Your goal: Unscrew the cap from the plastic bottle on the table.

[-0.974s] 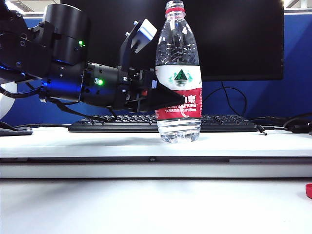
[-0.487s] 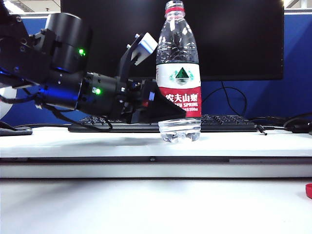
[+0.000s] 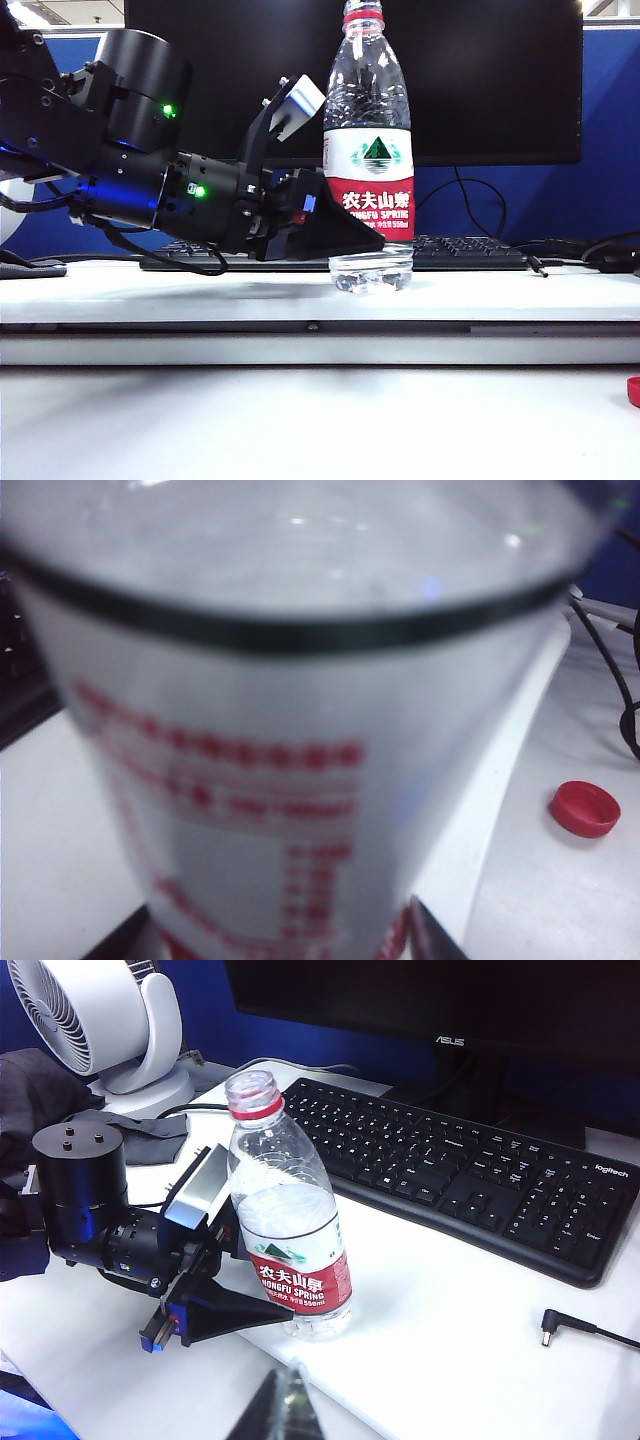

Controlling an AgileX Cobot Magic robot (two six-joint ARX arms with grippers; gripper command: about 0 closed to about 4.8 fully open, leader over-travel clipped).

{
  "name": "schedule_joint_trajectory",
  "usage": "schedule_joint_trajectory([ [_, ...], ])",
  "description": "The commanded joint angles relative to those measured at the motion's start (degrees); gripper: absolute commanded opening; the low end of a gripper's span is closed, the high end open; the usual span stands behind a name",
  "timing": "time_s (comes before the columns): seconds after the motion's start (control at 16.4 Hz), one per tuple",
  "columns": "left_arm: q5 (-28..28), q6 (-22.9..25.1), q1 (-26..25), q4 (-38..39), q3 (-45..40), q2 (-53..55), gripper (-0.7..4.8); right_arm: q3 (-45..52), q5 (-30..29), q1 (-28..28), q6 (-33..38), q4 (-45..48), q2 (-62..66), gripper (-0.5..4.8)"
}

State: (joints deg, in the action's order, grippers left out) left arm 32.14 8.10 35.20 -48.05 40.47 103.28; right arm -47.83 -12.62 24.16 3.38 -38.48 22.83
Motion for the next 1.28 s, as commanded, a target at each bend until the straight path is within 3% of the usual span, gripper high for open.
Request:
schedule_joint_trajectory([
  [0.06, 0.22, 0.02, 0.04, -0.92, 0.09, -0.20, 3.81, -0.13, 0.31, -0.02, 0.02, 0.74, 0.00, -0.06],
  [0.12, 0.22, 0.02, 0.04, -1.20, 0.09, -0.22, 4.07, -0.13, 0.61, -0.02, 0.02, 0.74, 0.00, -0.06],
  [0.37, 3.10, -0.22, 0.04, -1.95, 0.09, -0.22, 4.13, -0.11, 1.14, -0.02, 0.00, 0.74, 0.02, -0.06],
  [0.43, 3.93, -1.29, 0.04, -2.43, 0.09, -0.26, 4.79, -0.11, 1.16, -0.02, 0.00, 0.74, 0.02, -0.06],
  [0.91, 5.07, -2.73, 0.00, -2.29, 0.09, -0.46, 4.79, -0.13, 1.14, -0.02, 0.02, 0.81, 0.00, -0.06],
  [1.16, -1.14, -2.49, -0.04, -2.27, 0.09, -0.44, 4.79, -0.11, 1.14, -0.02, 0.02, 0.81, 0.02, -0.06],
  [1.28, -1.49, -2.51, -0.07, -2.60, 0.09, -0.44, 4.79, -0.11, 1.14, -0.02, 0.02, 0.83, 0.02, -0.06],
])
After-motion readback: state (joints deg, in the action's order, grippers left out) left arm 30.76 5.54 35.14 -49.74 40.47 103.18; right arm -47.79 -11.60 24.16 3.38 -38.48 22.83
